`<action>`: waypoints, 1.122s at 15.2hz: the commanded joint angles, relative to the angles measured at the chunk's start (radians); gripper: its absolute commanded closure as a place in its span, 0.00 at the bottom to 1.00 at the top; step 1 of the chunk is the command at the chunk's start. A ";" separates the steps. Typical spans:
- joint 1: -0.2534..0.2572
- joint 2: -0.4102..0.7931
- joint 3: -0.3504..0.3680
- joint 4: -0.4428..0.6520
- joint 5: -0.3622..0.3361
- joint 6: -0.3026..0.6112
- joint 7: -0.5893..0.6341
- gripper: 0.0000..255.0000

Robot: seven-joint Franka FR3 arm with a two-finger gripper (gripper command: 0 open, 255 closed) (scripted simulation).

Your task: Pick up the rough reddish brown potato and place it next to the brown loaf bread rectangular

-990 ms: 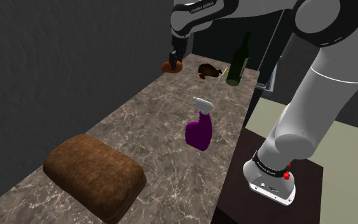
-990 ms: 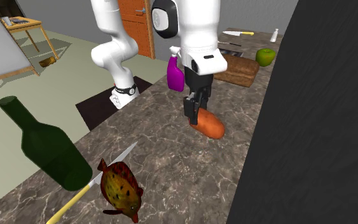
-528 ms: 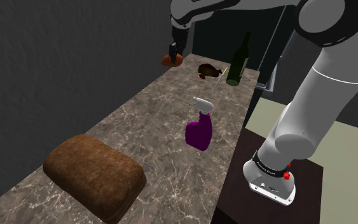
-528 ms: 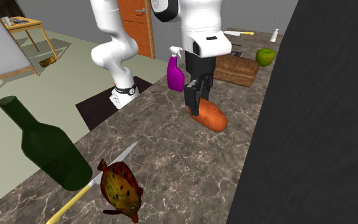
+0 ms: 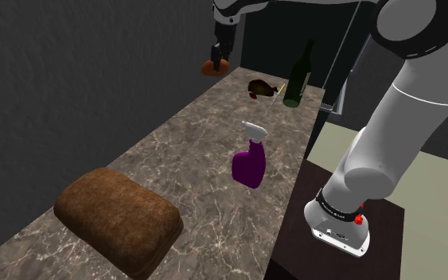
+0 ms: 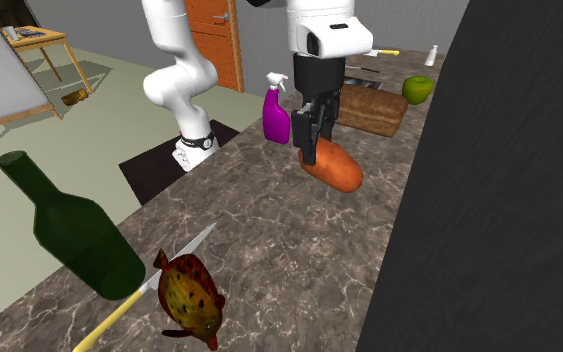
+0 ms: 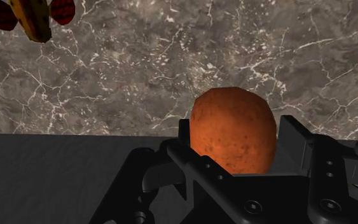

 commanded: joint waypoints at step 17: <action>0.199 -0.071 0.217 -0.077 -0.059 -0.015 0.433 1.00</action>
